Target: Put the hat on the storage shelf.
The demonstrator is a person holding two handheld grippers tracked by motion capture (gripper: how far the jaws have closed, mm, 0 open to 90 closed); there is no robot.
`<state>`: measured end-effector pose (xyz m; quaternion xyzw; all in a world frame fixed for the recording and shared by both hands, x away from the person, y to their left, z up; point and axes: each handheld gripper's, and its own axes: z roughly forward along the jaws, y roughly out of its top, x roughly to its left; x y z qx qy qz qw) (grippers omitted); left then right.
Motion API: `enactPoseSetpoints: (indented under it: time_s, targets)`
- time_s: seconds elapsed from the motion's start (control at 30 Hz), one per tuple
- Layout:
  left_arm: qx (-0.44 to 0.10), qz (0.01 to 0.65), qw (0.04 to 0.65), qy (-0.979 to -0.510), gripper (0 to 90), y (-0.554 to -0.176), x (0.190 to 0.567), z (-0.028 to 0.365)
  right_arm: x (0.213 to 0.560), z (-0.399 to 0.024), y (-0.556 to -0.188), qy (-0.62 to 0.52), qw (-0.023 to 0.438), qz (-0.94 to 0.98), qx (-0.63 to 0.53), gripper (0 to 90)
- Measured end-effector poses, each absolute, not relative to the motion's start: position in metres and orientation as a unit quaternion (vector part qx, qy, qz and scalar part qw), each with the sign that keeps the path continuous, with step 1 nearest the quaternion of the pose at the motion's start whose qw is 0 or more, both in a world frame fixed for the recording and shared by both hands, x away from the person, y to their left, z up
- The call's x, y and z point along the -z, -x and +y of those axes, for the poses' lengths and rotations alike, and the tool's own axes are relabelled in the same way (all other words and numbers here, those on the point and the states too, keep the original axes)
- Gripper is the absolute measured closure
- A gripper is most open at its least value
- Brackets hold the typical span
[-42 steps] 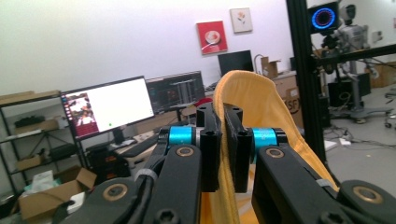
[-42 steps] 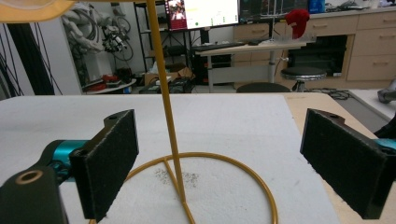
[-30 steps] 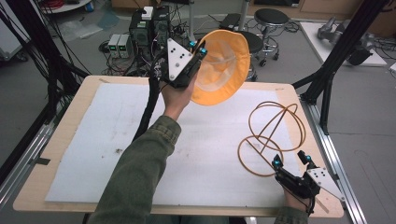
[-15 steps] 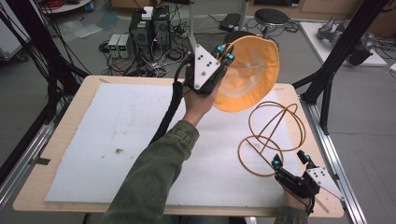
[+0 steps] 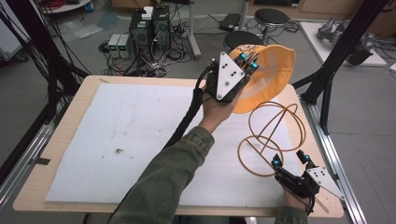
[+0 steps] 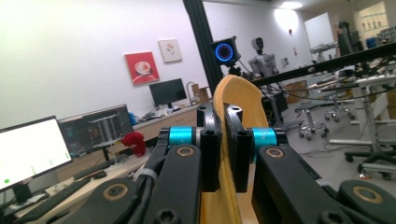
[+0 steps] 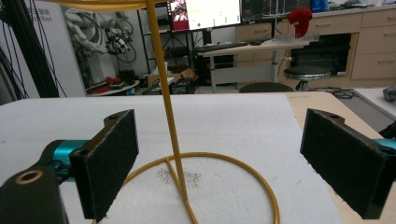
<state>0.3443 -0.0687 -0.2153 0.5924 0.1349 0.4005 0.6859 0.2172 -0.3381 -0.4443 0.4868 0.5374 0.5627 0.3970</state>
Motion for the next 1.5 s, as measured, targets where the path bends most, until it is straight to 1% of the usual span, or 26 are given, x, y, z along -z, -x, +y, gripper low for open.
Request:
enactPoseSetpoints:
  time_s: [0.27, 0.47, 0.6, 0.83, 1.0, 1.2, 1.3, 1.5]
  targets:
    - [-0.367, 0.089, 0.704, -0.602, 86.0, -0.327, 0.219, -0.091, 0.445, -0.337, -0.219, -0.486, 0.396, 0.538, -0.563, 10.2]
    - [-0.337, 0.029, 0.713, -0.615, 86.0, -0.305, 0.225, -0.113, 0.445, -0.338, -0.218, -0.487, 0.398, 0.536, -0.562, 10.2]
    - [-0.321, -0.026, 0.705, -0.632, 85.8, -0.286, 0.234, -0.126, 0.444, -0.339, -0.217, -0.49, 0.397, 0.535, -0.562, 10.2]
    - [-0.308, -0.091, 0.681, -0.658, 85.8, -0.266, 0.251, -0.145, 0.444, -0.339, -0.217, -0.489, 0.398, 0.535, -0.562, 10.2]
    - [-0.292, -0.113, 0.667, -0.676, 85.7, -0.262, 0.264, -0.152, 0.444, -0.339, -0.217, -0.489, 0.398, 0.535, -0.562, 10.2]
    - [-0.29, -0.139, 0.645, -0.693, 85.8, -0.257, 0.284, -0.157, 0.444, -0.339, -0.217, -0.492, 0.396, 0.534, -0.562, 10.2]
    - [-0.28, -0.137, 0.638, -0.704, 85.7, -0.257, 0.292, -0.156, 0.445, -0.34, -0.217, -0.492, 0.398, 0.531, -0.564, 10.2]
    - [-0.285, -0.146, 0.613, -0.722, 85.8, -0.255, 0.304, -0.153, 0.445, -0.341, -0.216, -0.494, 0.399, 0.527, -0.565, 10.2]
